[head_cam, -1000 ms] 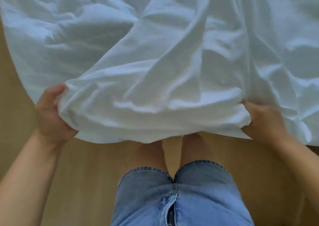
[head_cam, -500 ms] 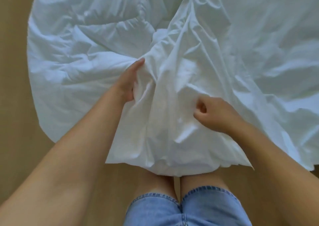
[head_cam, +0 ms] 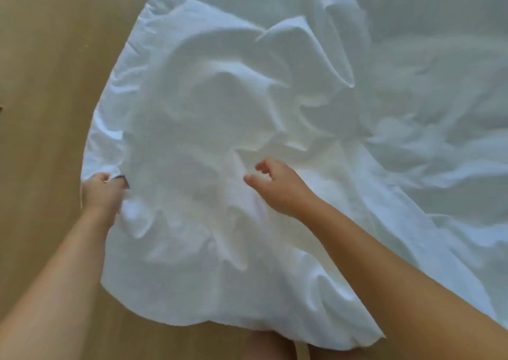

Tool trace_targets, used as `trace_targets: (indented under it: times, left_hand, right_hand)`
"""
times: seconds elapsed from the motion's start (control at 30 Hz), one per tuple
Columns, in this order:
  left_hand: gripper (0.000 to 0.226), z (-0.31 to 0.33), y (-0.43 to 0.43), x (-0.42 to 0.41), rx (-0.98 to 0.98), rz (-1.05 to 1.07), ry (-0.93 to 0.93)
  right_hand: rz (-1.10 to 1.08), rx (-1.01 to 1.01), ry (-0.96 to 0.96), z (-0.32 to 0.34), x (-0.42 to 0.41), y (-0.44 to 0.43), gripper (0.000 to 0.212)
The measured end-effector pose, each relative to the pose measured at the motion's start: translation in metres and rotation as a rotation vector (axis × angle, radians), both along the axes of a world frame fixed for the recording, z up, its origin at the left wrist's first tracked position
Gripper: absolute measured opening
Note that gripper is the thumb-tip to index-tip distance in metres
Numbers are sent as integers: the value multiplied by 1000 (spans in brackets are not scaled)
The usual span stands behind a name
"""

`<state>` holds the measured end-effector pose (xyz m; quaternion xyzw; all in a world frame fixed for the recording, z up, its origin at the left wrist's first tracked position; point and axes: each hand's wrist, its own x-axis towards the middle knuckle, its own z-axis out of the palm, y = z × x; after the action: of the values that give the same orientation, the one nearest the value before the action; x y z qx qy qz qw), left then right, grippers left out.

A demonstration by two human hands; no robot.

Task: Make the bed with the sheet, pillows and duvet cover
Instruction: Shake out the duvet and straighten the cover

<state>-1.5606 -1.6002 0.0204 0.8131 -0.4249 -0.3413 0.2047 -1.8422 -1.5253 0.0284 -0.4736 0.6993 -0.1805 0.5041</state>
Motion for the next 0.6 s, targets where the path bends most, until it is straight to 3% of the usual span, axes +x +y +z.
trace_targets:
  times: [0.13,0.27,0.37,0.43,0.5,0.6]
  left_hand:
    - [58,-45,1,-56,278,-89,-115]
    - [76,-42,51,-134,220,-283,-356]
    - [76,-36,121,-179,160,-503,-196]
    - [89,-24,173,-211,124,-715,-50]
    - [103,-19,213,-243,117,-914,-38]
    - [95,-24,241,-297,102,-1204,-142]
  right_hand:
    - [-39,-6,62,-12,-15,24,39]
    - [-44,-75,220,-18,-35,63,35]
    - [-38,-81,320,-17,-59,109,35]
    - [-52,-63,401,-15,-81,144,35]
    - [-115,-34,471,-14,-107,181,37]
    - [-281,89,542,-13,-153,244,44]
